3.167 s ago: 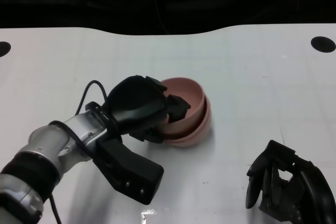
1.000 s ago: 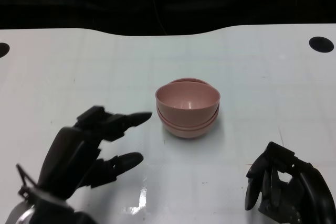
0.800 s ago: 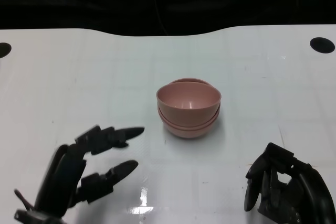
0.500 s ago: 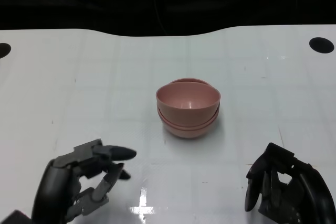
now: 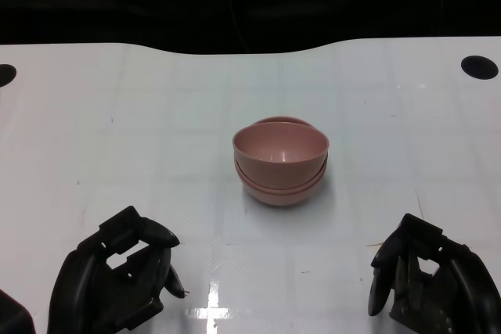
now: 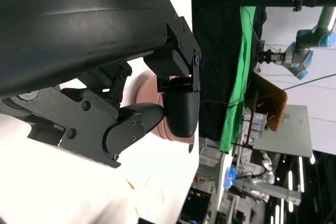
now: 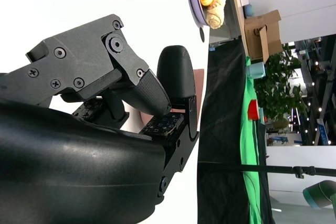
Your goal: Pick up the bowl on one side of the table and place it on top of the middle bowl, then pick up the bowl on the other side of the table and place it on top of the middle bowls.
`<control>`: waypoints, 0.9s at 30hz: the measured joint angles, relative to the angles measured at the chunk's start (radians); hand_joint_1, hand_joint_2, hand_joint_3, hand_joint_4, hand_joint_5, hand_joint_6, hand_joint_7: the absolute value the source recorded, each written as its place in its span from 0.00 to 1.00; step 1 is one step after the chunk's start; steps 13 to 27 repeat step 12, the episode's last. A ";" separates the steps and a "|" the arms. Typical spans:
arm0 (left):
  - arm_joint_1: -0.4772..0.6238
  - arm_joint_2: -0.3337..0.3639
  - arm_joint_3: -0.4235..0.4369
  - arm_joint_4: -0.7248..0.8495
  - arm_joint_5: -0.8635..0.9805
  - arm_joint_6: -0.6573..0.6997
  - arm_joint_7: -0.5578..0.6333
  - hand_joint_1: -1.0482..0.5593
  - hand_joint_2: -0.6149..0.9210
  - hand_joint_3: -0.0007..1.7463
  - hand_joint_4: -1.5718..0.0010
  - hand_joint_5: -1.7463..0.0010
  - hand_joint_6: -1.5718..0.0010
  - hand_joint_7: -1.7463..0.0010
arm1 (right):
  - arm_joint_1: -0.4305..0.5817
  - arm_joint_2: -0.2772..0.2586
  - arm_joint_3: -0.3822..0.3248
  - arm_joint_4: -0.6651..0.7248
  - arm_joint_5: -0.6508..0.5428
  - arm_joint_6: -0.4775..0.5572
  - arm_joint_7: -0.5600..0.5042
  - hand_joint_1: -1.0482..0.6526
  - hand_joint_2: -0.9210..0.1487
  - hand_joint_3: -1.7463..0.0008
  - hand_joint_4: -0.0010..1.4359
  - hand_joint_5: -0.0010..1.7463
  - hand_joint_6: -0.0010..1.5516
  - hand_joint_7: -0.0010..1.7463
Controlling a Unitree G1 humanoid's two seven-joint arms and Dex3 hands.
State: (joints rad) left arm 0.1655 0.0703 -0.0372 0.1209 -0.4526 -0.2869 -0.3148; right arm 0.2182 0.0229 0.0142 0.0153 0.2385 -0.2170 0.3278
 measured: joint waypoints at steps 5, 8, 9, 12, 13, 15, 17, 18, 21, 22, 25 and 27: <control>-0.010 -0.015 0.023 0.011 0.006 0.017 -0.033 0.53 0.76 0.58 0.45 0.00 0.51 0.11 | -0.001 0.000 -0.005 0.006 0.000 -0.001 0.001 0.50 0.47 0.24 0.64 0.94 0.54 0.83; -0.020 -0.021 0.041 0.030 0.014 0.018 -0.053 0.52 0.76 0.58 0.46 0.00 0.52 0.11 | -0.003 0.000 -0.008 0.018 0.000 -0.009 0.008 0.50 0.48 0.23 0.63 0.94 0.54 0.84; -0.022 -0.022 0.044 0.034 0.016 0.018 -0.059 0.53 0.76 0.58 0.46 0.01 0.52 0.11 | -0.004 0.000 -0.008 0.020 0.000 -0.013 0.008 0.50 0.48 0.23 0.63 0.94 0.54 0.84; -0.029 -0.028 0.049 0.038 0.020 0.019 -0.075 0.53 0.76 0.57 0.46 0.01 0.52 0.11 | -0.006 0.000 -0.011 0.022 -0.001 -0.019 0.010 0.50 0.49 0.23 0.63 0.94 0.54 0.83; -0.029 -0.028 0.049 0.038 0.020 0.019 -0.075 0.53 0.76 0.57 0.46 0.01 0.52 0.11 | -0.006 0.000 -0.011 0.022 -0.001 -0.019 0.010 0.50 0.49 0.23 0.63 0.94 0.54 0.83; -0.029 -0.028 0.049 0.038 0.020 0.019 -0.075 0.53 0.76 0.57 0.46 0.01 0.52 0.11 | -0.006 0.000 -0.011 0.022 -0.001 -0.019 0.010 0.50 0.49 0.23 0.63 0.94 0.54 0.83; -0.029 -0.028 0.049 0.038 0.020 0.019 -0.075 0.53 0.76 0.57 0.46 0.01 0.52 0.11 | -0.006 0.000 -0.011 0.022 -0.001 -0.019 0.010 0.50 0.49 0.23 0.63 0.94 0.54 0.83; -0.029 -0.028 0.049 0.038 0.020 0.019 -0.075 0.53 0.76 0.57 0.46 0.01 0.52 0.11 | -0.006 0.000 -0.011 0.022 -0.001 -0.019 0.010 0.50 0.49 0.23 0.63 0.94 0.54 0.83; -0.029 -0.028 0.049 0.038 0.020 0.019 -0.075 0.53 0.76 0.57 0.46 0.01 0.52 0.11 | -0.006 0.000 -0.011 0.022 -0.001 -0.019 0.010 0.50 0.49 0.23 0.63 0.94 0.54 0.83; -0.029 -0.028 0.049 0.038 0.020 0.019 -0.075 0.53 0.76 0.57 0.46 0.01 0.52 0.11 | -0.006 0.000 -0.011 0.022 -0.001 -0.019 0.010 0.50 0.49 0.23 0.63 0.94 0.54 0.83; -0.029 -0.028 0.049 0.038 0.020 0.019 -0.075 0.53 0.76 0.57 0.46 0.01 0.52 0.11 | -0.006 0.000 -0.011 0.022 -0.001 -0.019 0.010 0.50 0.49 0.23 0.63 0.94 0.54 0.83; -0.029 -0.028 0.049 0.038 0.020 0.019 -0.075 0.53 0.76 0.57 0.46 0.01 0.52 0.11 | -0.006 0.000 -0.011 0.022 -0.001 -0.019 0.010 0.50 0.49 0.23 0.63 0.94 0.54 0.83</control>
